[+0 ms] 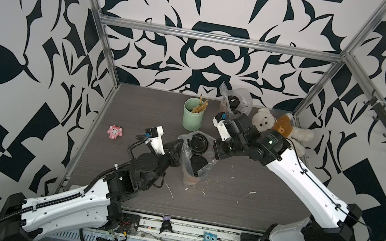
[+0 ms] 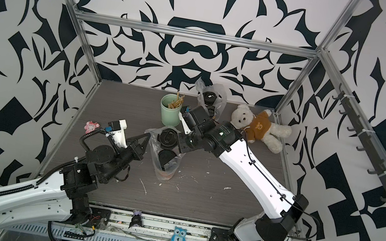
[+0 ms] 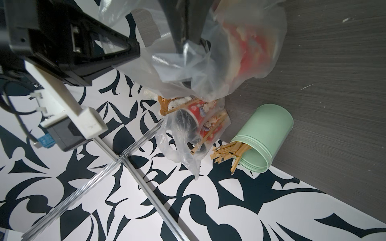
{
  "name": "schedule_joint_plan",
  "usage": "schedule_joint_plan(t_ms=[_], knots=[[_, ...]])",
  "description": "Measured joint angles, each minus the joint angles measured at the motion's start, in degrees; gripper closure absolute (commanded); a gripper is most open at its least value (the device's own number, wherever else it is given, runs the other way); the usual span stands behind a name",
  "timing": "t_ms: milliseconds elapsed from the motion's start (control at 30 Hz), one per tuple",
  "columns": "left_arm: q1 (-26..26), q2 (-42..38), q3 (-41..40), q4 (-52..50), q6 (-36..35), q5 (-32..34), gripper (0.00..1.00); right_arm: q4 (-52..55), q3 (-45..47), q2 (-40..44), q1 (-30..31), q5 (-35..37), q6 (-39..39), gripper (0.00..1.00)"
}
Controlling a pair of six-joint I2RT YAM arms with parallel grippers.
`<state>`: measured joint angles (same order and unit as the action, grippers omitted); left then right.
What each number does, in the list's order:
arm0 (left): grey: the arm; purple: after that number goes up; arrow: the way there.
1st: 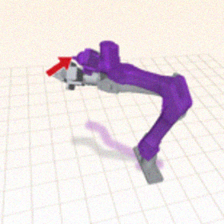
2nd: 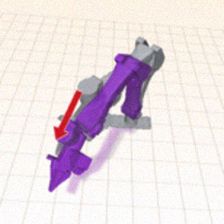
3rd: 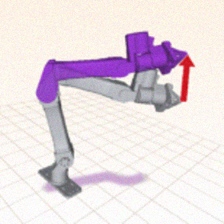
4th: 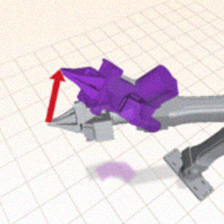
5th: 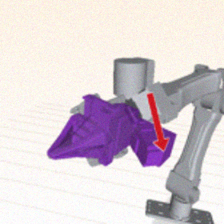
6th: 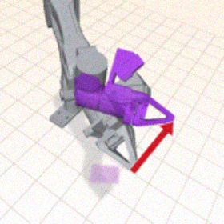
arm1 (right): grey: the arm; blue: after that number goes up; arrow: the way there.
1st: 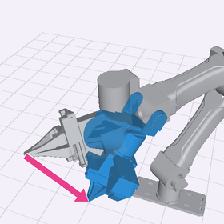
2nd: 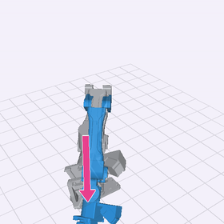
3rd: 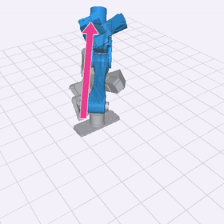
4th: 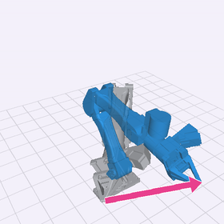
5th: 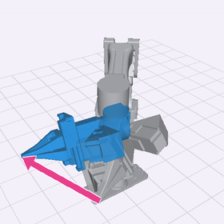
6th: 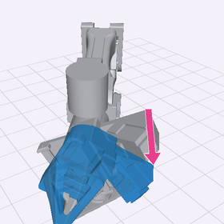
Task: Pack milk tea into plastic carrier bags
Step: Place the milk tea cup in the plastic carrier bag, then adjust the plastic carrier bag at the center of the board.
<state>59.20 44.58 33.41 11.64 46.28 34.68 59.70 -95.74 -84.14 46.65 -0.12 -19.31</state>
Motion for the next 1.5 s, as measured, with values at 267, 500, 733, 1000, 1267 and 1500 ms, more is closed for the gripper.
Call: schedule_joint_plan(t_ms=[267,500,733,1000,1267,1500], knots=[[-0.3,0.6,0.0,-3.3,1.2,0.0,1.0,0.0,0.9,0.4,-2.6,-3.7,0.0,1.0],[-1.7,1.5,-1.2,-5.6,3.7,0.0,1.0,-0.4,6.3,-0.1,-6.5,-6.3,-0.1,1.0],[-2.2,1.5,-4.2,-8.0,6.8,-0.1,1.0,-1.2,7.9,-2.5,-7.7,-7.6,-0.1,1.0],[-2.2,1.3,-4.2,-10.1,7.3,0.2,1.0,-3.2,8.3,-2.5,-7.7,-10.2,-0.7,0.84],[-2.2,2.3,-4.6,-10.5,7.4,0.3,1.0,-3.9,9.6,-2.6,-7.7,-11.0,-1.4,0.68],[-2.2,2.4,-4.5,-10.4,6.4,0.2,1.0,-3.8,8.4,-2.6,-7.7,-11.4,-1.3,1.0]])
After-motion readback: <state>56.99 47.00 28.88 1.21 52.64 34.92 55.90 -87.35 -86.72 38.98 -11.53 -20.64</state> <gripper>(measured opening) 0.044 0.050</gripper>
